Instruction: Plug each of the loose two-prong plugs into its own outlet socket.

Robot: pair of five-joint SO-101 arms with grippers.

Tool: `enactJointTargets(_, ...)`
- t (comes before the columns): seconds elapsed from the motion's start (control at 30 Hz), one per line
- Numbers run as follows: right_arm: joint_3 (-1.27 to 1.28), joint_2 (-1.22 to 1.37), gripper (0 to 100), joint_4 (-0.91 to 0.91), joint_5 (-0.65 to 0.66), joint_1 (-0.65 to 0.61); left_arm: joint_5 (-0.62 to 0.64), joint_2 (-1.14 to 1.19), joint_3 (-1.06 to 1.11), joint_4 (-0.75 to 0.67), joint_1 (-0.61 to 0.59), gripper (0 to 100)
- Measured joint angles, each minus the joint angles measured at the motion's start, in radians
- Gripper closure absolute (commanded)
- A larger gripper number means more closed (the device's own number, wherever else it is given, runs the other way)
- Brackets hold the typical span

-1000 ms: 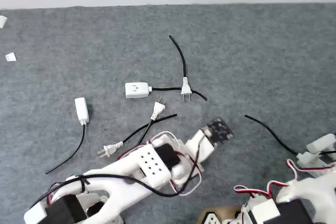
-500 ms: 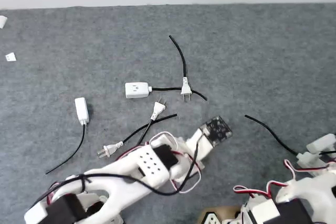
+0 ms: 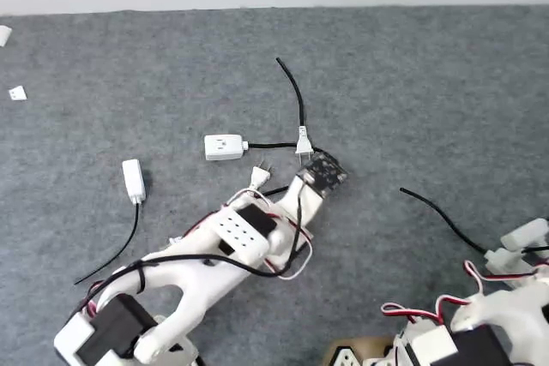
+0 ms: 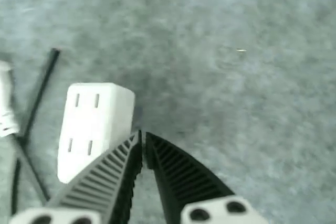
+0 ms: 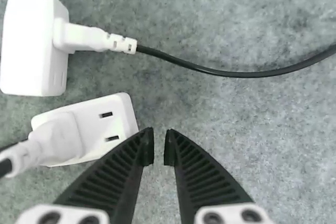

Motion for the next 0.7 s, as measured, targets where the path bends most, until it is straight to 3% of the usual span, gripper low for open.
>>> enactJointTargets(0.27, 0.000, 0.000, 95.4, 0.000, 0.021, 0.000, 0.000, -0.032, 0.000, 0.044, -0.031, 98)
enactJointTargets(0.53, 0.000, 0.000, 95.4, 0.000, 0.021, 0.000, 0.000, -0.325, 0.074, 0.091, -0.006, 98)
enactJointTargets(0.7, 0.000, 0.000, 95.4, 0.003, 0.021, 0.000, 0.000, -0.388, 0.095, 0.038, -0.161, 98)
